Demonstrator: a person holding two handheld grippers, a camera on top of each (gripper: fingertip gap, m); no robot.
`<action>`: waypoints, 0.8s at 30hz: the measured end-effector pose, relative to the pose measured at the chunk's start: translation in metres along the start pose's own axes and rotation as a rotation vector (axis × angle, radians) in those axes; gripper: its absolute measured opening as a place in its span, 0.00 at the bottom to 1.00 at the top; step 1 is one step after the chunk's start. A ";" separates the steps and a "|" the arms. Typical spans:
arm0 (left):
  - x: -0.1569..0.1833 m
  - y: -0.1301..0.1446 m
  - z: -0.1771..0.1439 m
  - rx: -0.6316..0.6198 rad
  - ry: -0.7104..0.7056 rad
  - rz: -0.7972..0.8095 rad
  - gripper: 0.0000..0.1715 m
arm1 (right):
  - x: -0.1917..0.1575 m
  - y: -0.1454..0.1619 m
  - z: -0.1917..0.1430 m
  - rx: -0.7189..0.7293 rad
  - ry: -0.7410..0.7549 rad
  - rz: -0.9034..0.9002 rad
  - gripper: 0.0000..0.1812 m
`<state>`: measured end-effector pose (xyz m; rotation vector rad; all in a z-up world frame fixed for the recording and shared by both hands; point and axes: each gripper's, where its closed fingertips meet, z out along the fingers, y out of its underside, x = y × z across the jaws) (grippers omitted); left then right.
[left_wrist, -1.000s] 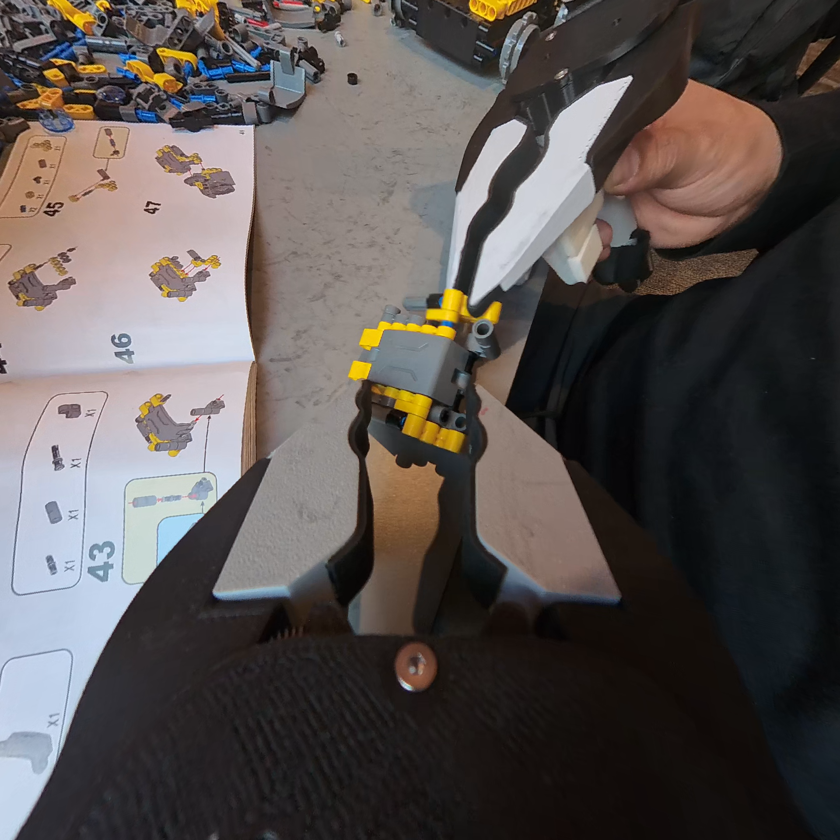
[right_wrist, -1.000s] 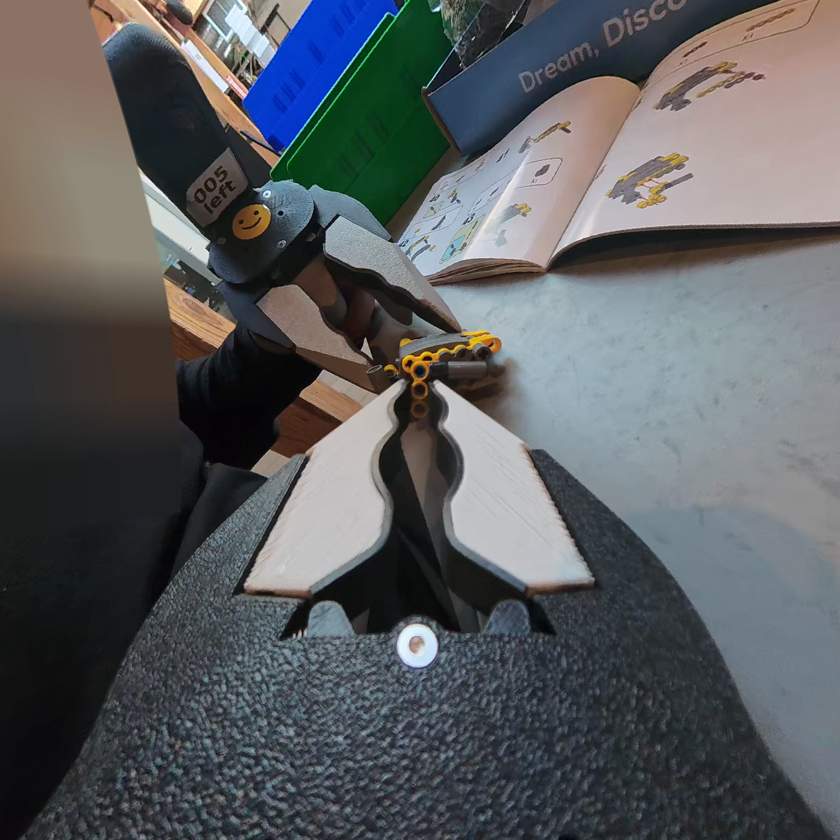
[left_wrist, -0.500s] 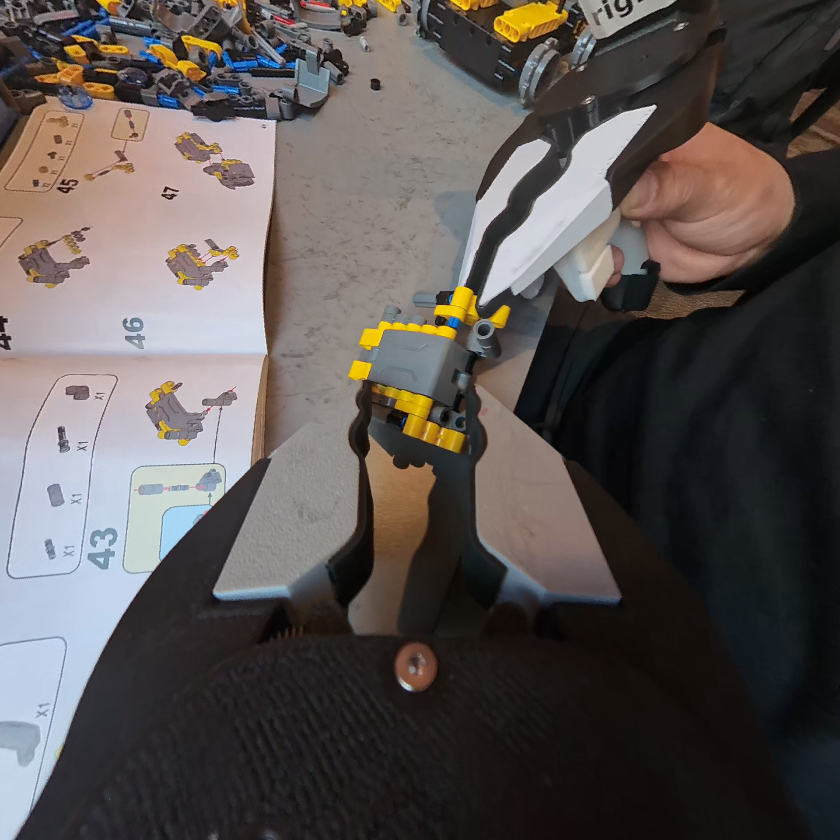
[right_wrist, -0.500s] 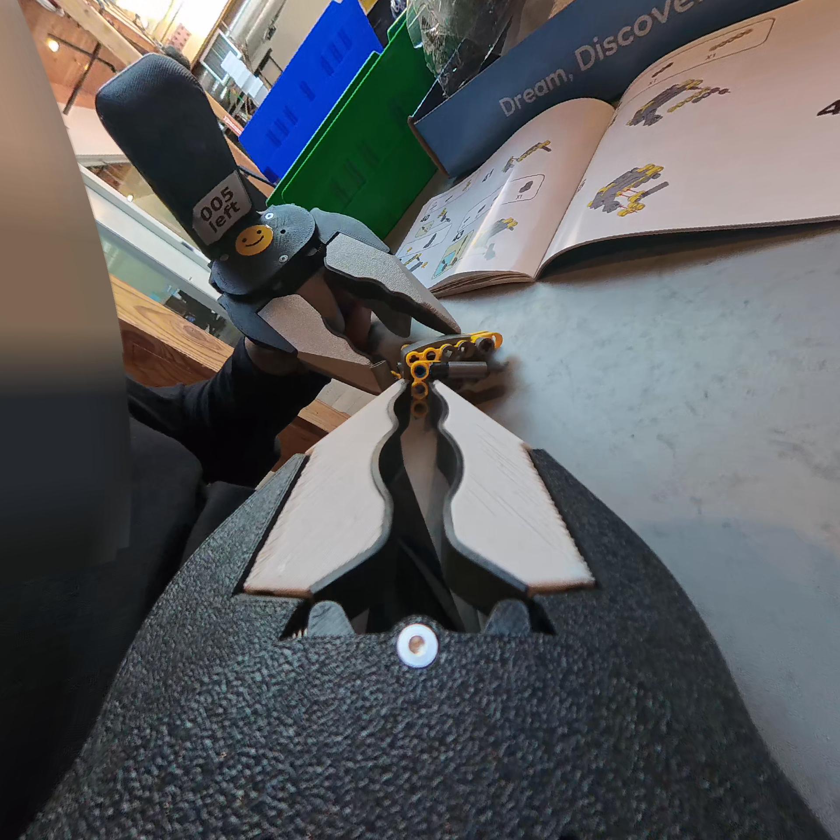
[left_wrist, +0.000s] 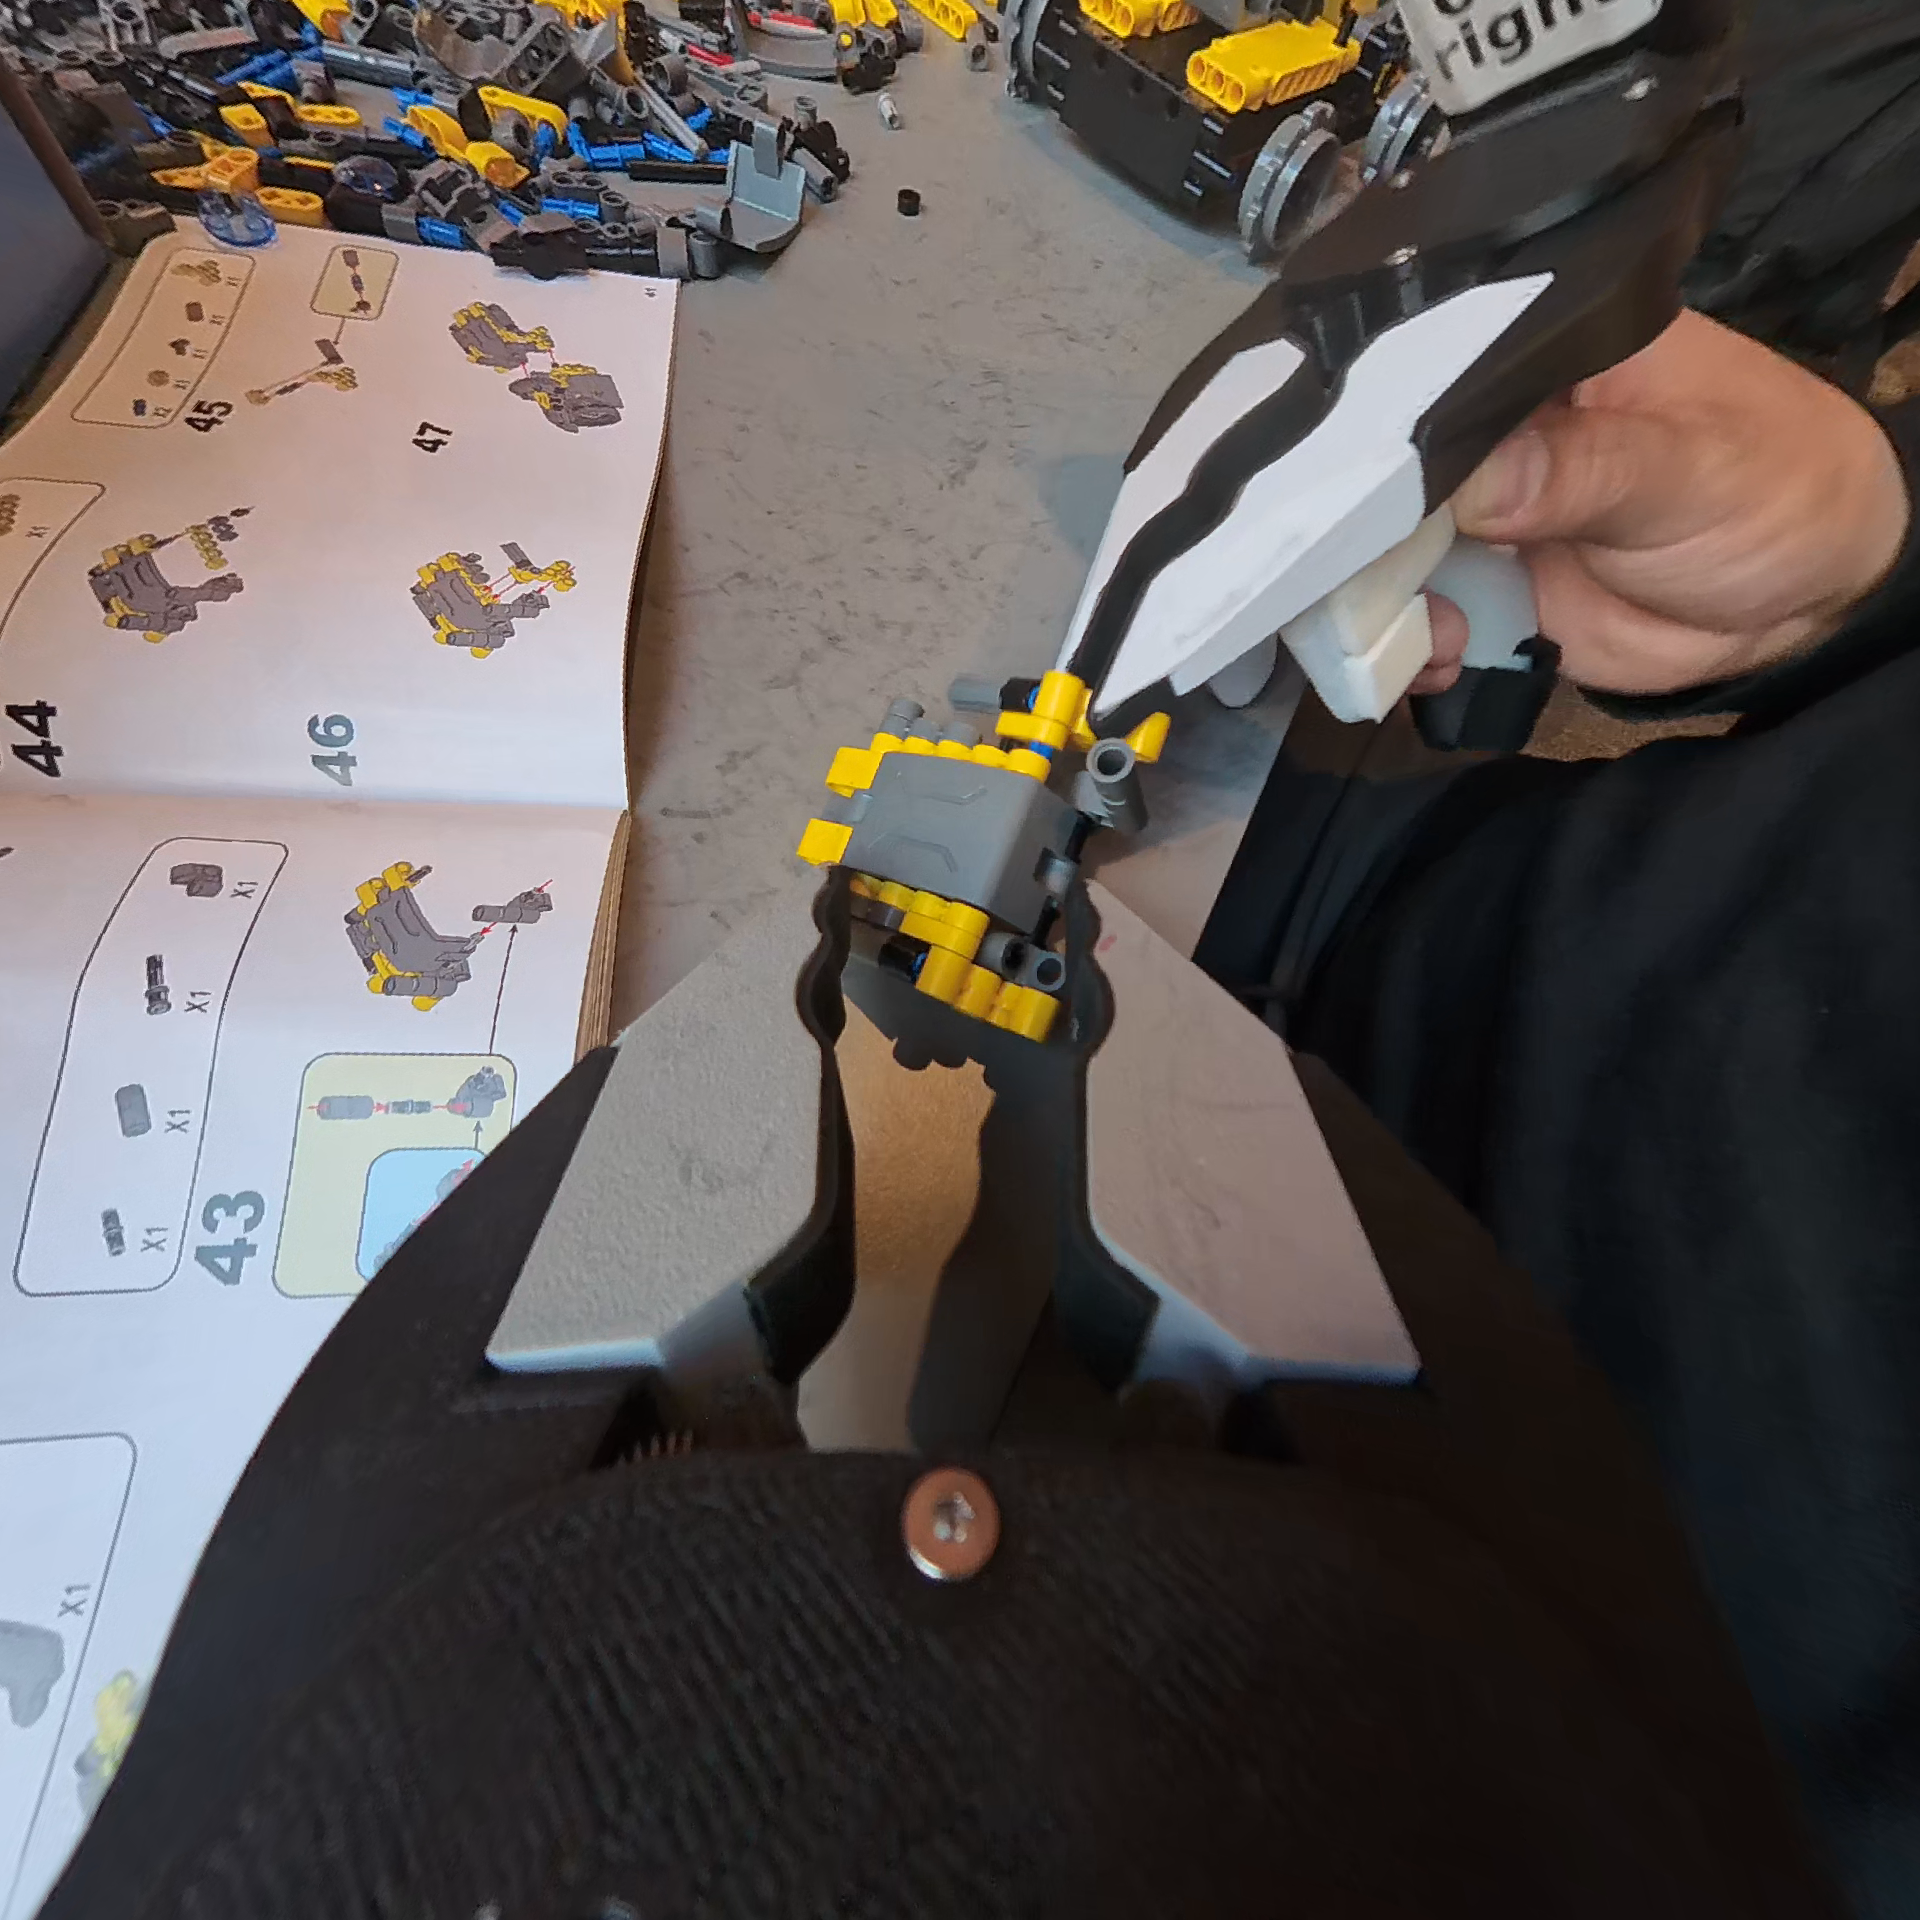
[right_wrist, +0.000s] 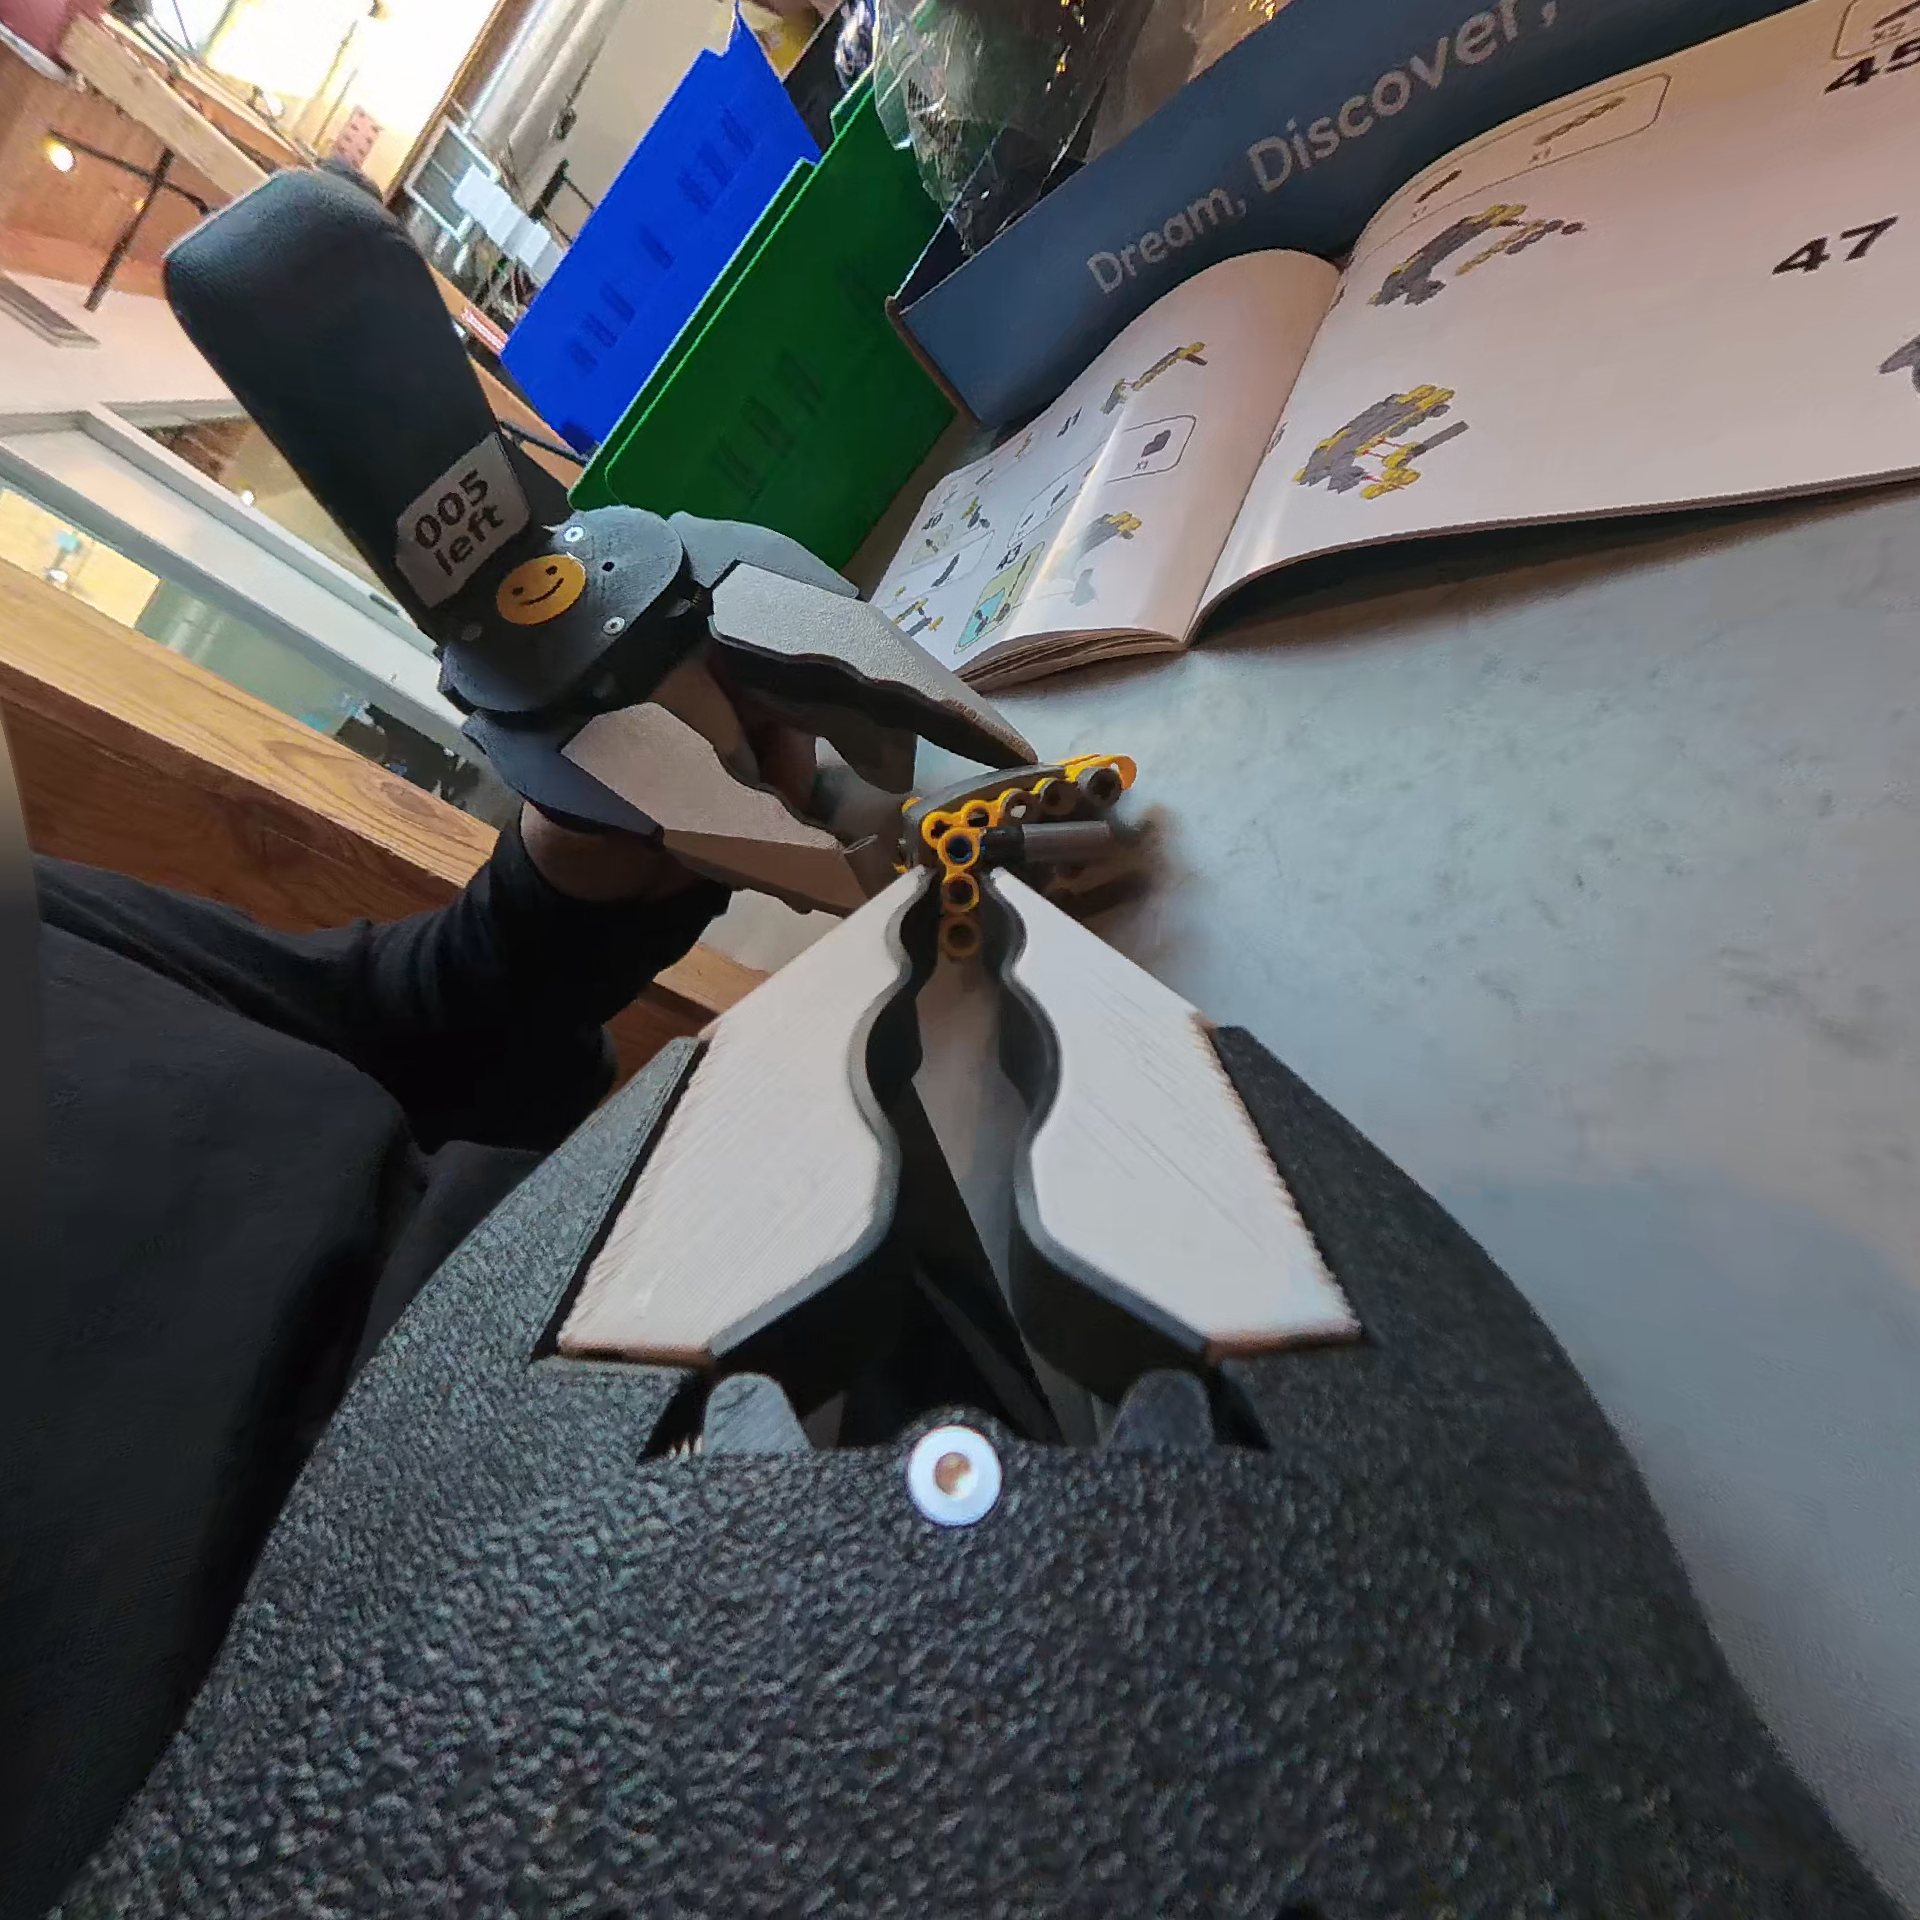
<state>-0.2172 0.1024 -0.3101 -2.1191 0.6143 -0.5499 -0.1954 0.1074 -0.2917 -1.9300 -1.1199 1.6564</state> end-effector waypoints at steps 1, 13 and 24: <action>0.000 0.000 0.000 0.002 0.003 -0.007 0.23 | 0.000 -0.001 0.000 0.007 -0.005 0.007 0.03; 0.003 0.002 0.000 -0.017 -0.029 0.092 0.23 | -0.018 -0.020 -0.014 0.089 -0.182 0.110 0.03; 0.007 0.006 -0.007 -0.078 -0.157 0.315 0.28 | -0.022 -0.012 -0.031 -0.001 -0.117 -0.153 0.03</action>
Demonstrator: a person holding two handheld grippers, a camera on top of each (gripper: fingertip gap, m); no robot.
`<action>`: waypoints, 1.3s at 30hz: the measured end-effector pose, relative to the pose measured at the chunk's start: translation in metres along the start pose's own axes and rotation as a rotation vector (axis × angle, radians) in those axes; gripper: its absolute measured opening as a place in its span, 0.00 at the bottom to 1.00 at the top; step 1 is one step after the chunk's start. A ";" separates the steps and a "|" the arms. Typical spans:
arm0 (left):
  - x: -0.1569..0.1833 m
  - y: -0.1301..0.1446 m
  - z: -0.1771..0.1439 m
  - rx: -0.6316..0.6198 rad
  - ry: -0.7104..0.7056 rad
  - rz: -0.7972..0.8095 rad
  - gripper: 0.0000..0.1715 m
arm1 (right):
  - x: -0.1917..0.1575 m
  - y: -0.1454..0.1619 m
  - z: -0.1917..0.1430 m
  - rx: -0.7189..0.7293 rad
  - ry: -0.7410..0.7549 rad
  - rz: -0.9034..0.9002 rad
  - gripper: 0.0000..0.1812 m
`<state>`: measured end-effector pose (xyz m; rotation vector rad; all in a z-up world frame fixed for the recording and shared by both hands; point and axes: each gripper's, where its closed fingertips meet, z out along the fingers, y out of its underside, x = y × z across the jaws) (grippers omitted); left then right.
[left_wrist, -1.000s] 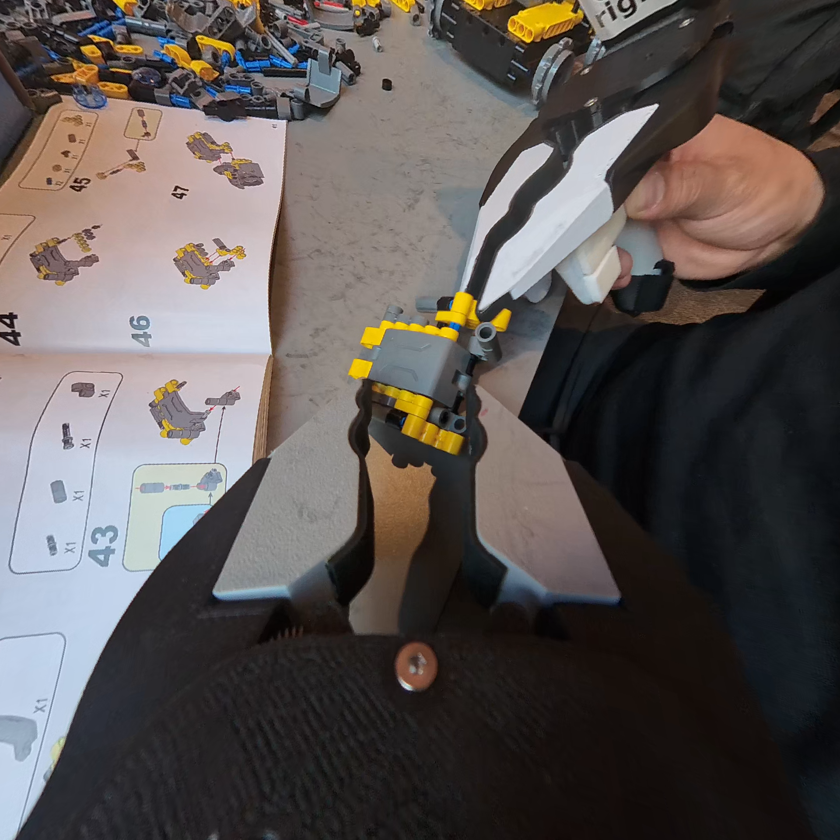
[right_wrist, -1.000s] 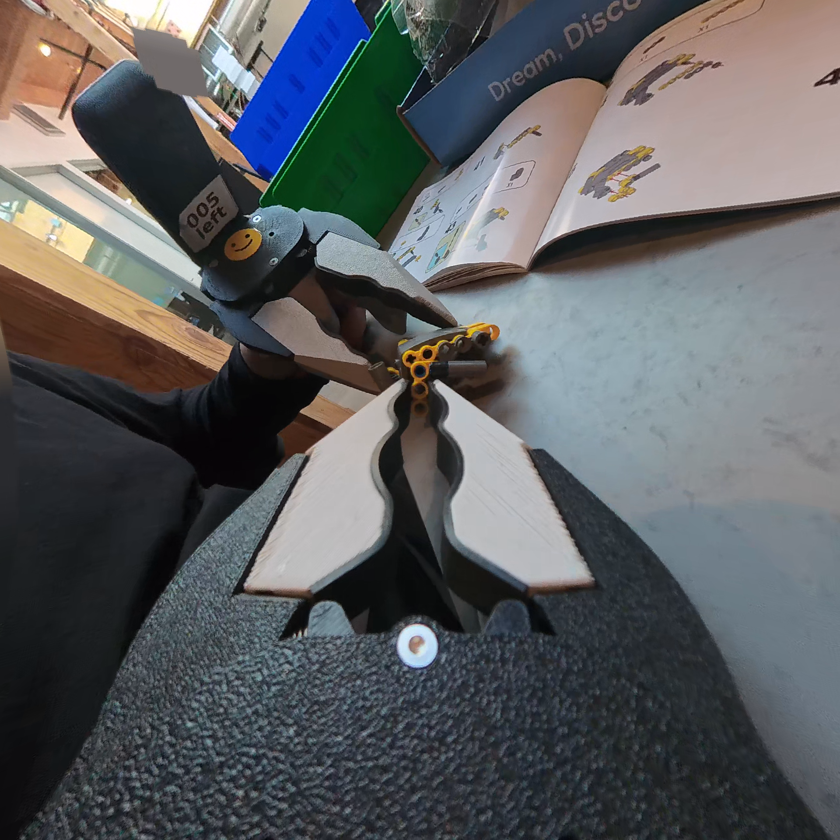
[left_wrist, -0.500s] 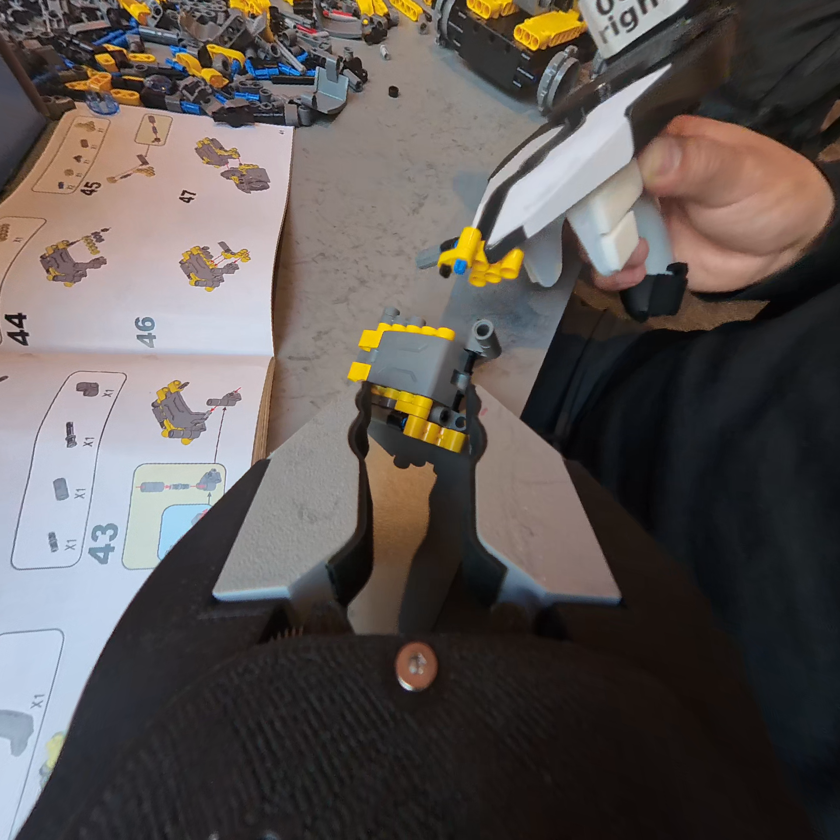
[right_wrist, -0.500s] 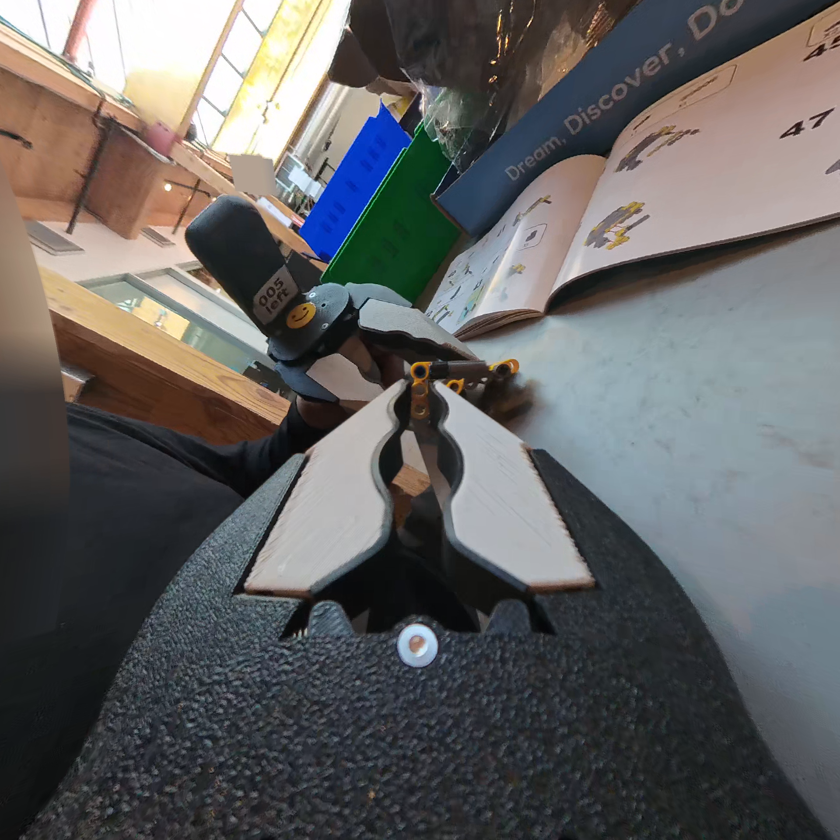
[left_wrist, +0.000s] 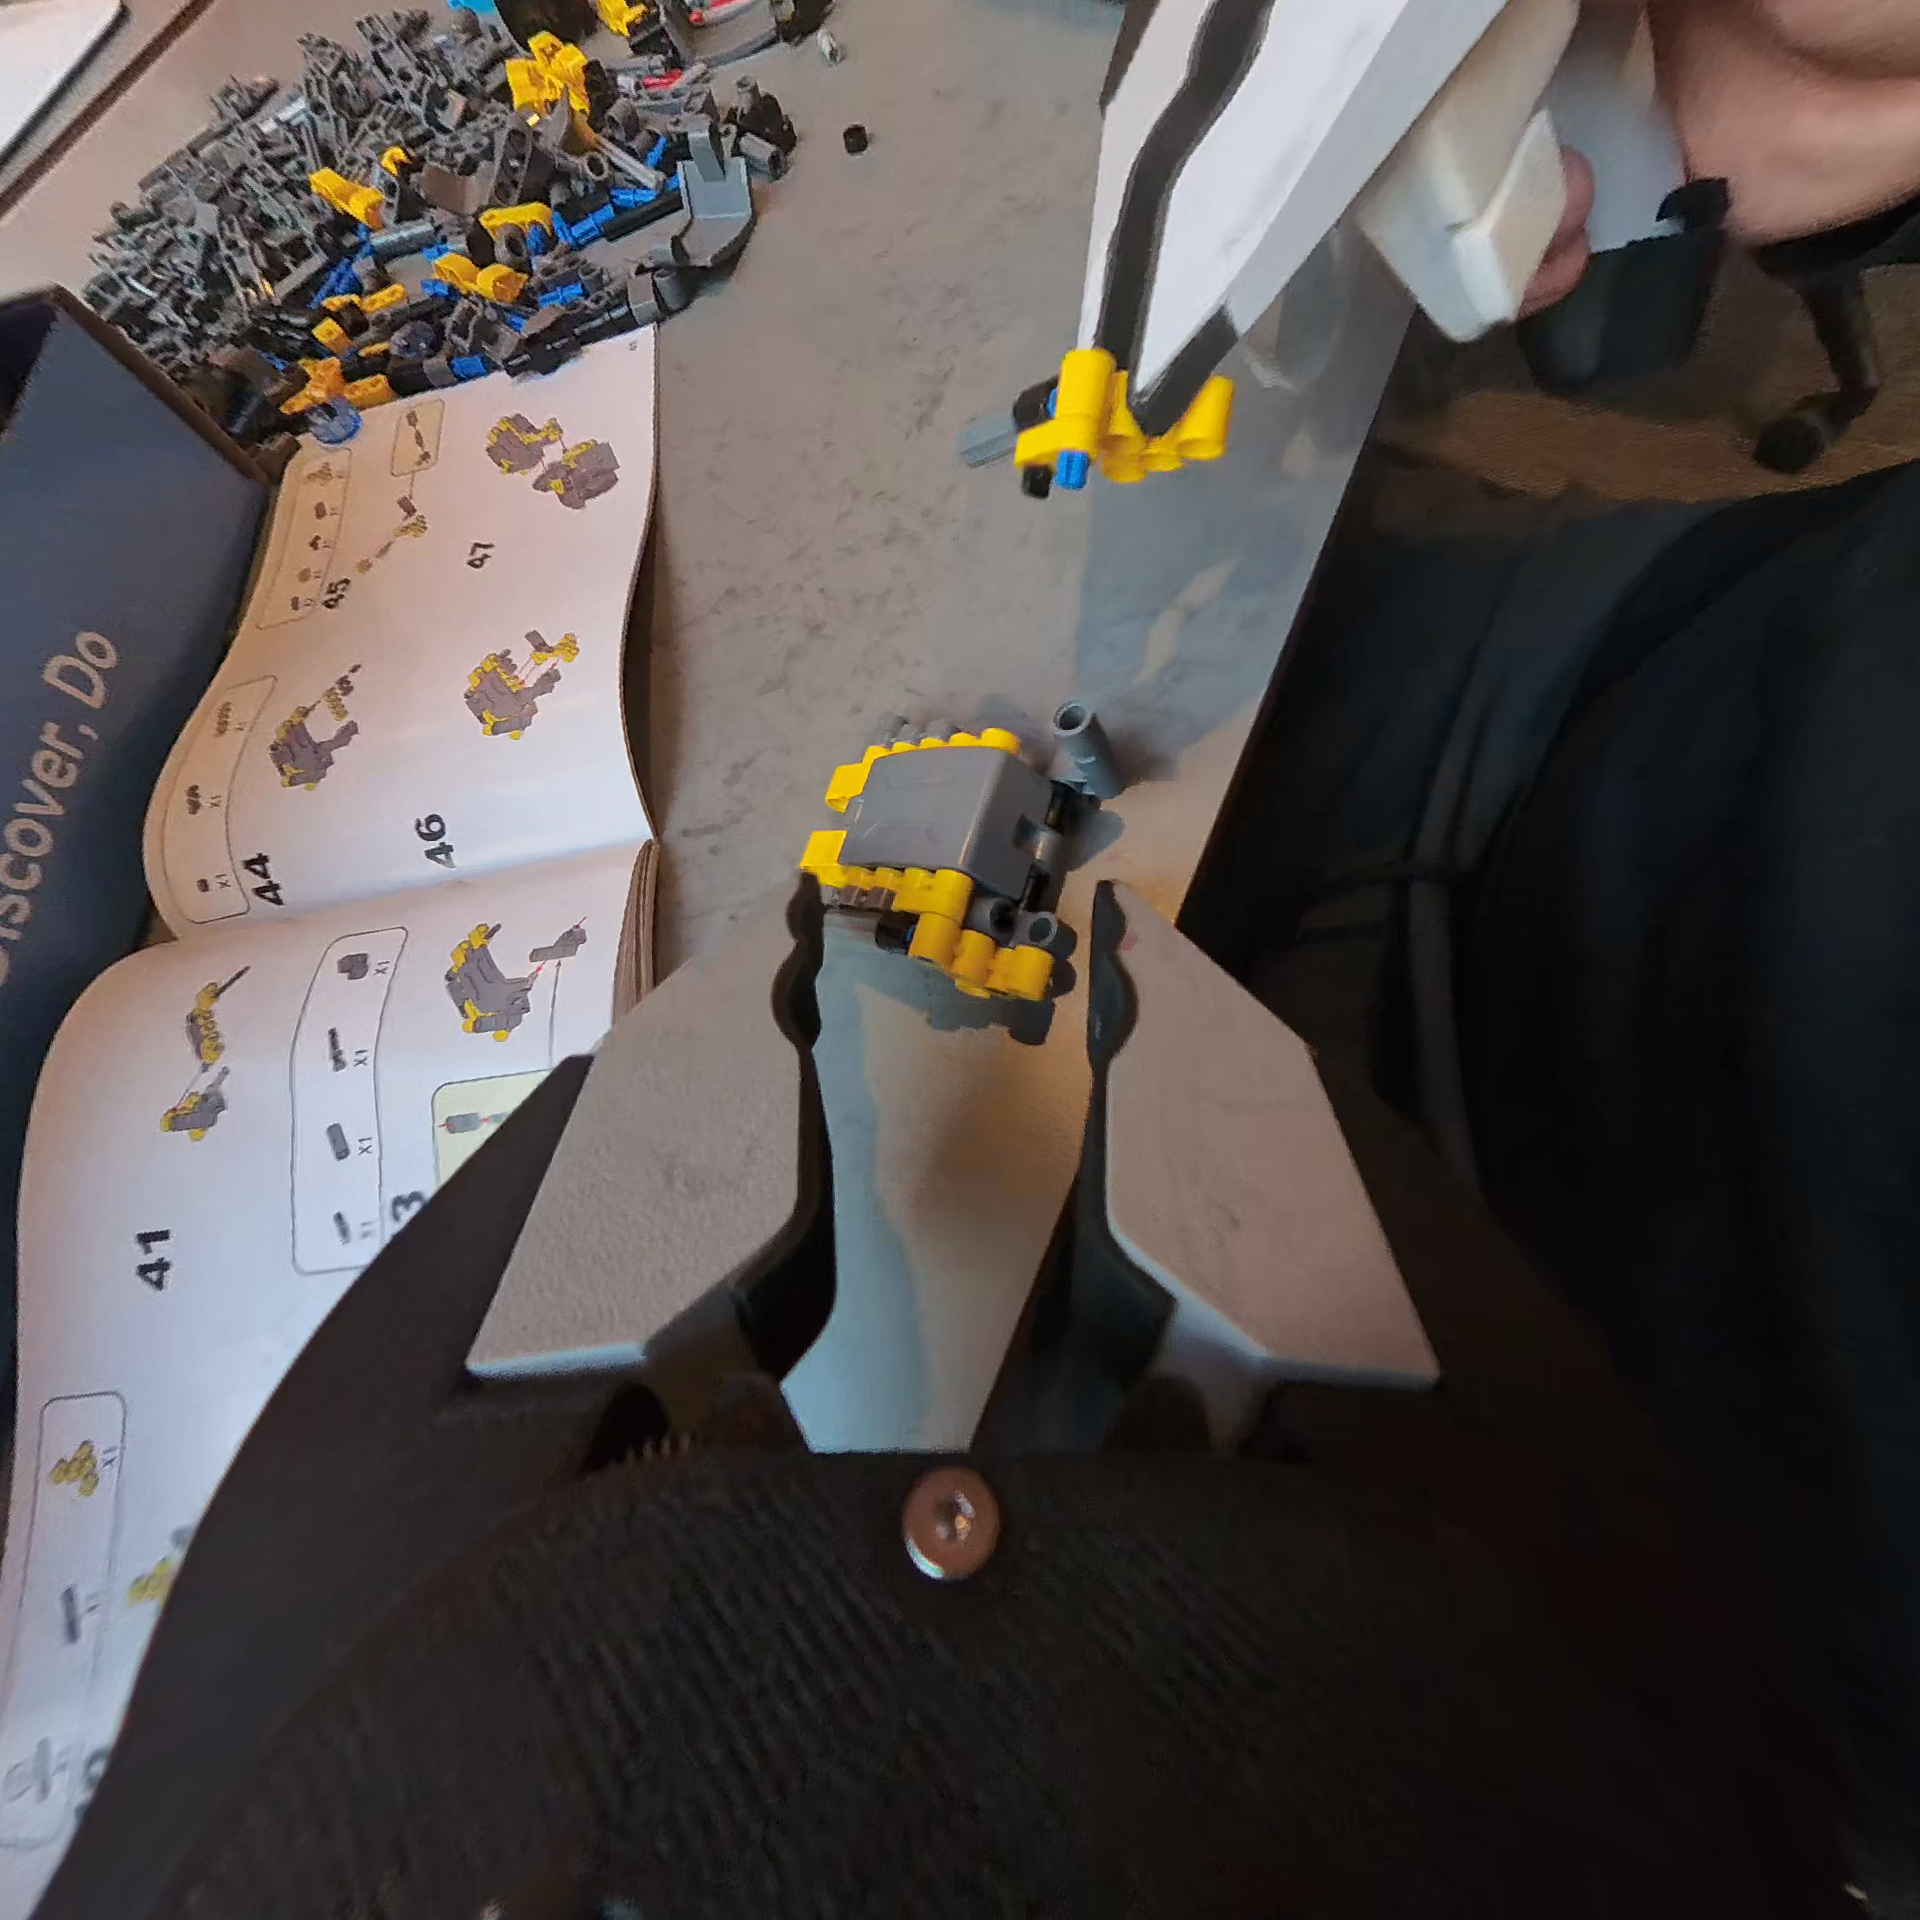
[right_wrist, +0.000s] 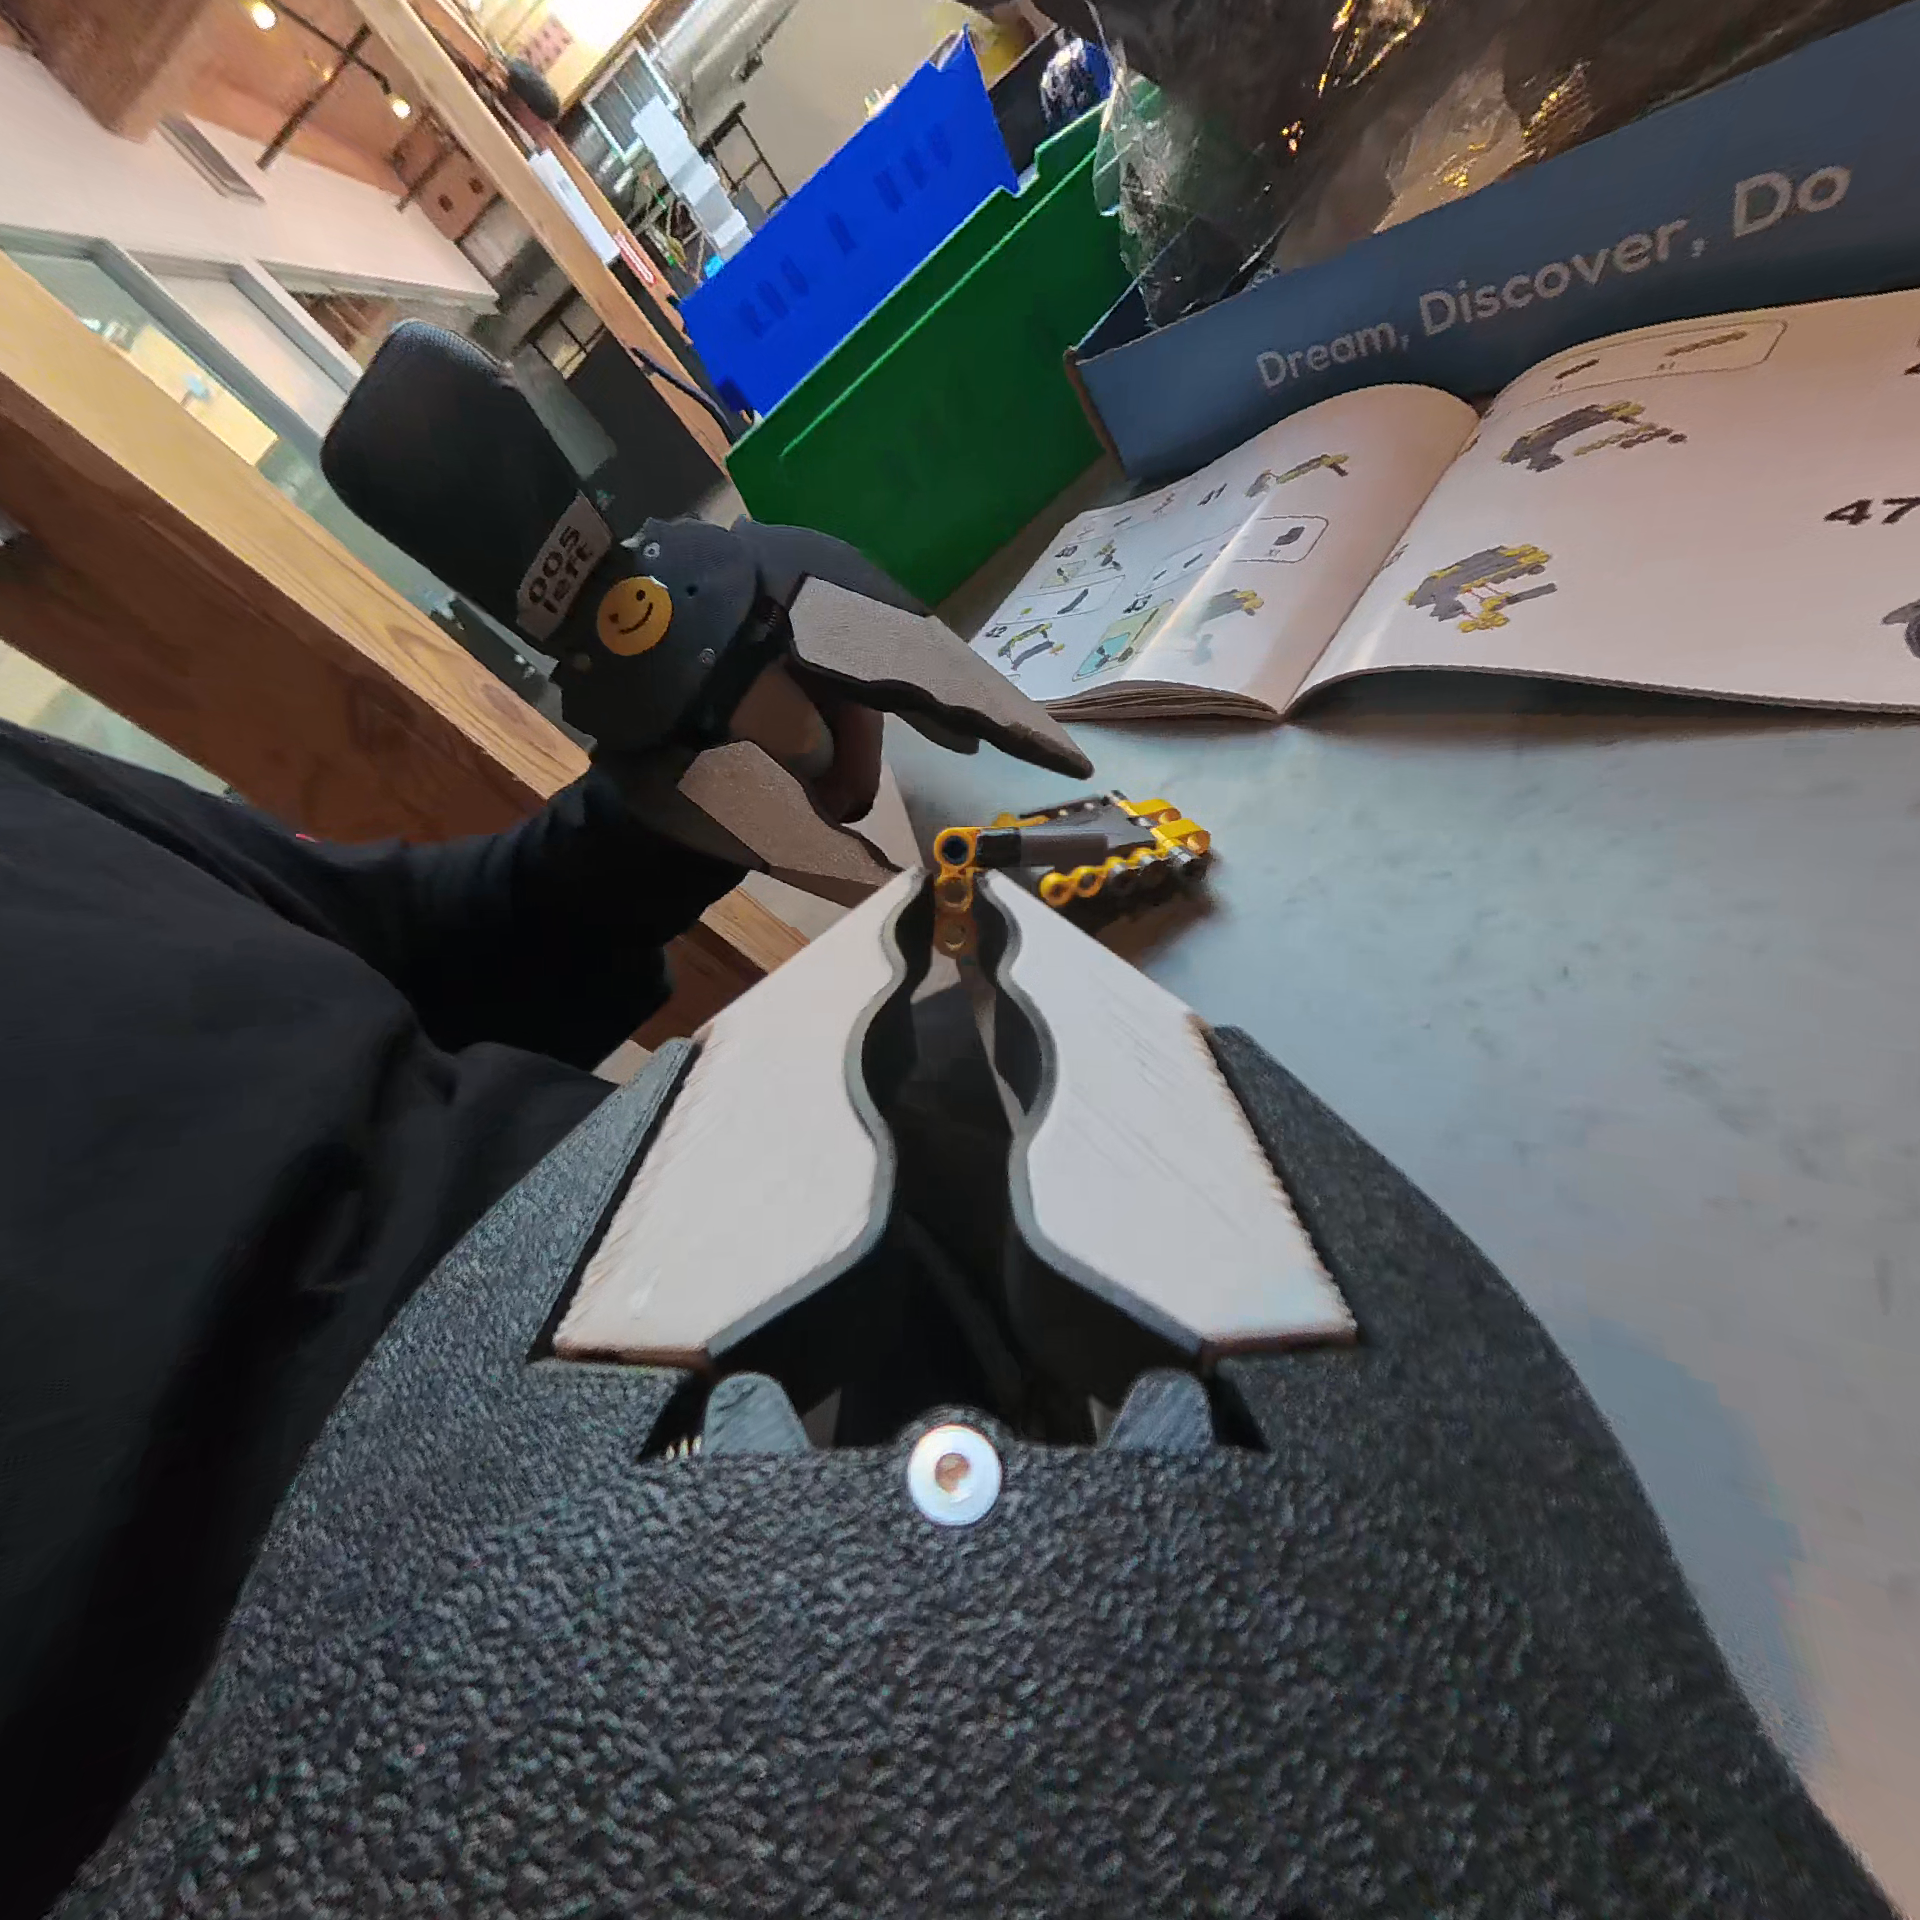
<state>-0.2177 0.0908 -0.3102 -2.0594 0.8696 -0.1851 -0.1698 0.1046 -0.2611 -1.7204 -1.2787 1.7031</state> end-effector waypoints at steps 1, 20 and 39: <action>0.000 -0.003 -0.004 0.006 -0.007 0.013 0.28 | -0.002 -0.002 -0.002 0.008 -0.014 0.010 0.03; 0.027 -0.069 -0.012 0.119 -0.185 0.399 0.07 | -0.029 0.001 0.003 -0.020 -0.143 0.073 0.03; 0.036 -0.069 -0.007 0.111 -0.178 0.546 0.03 | -0.031 0.015 -0.001 -0.165 -0.208 0.049 0.03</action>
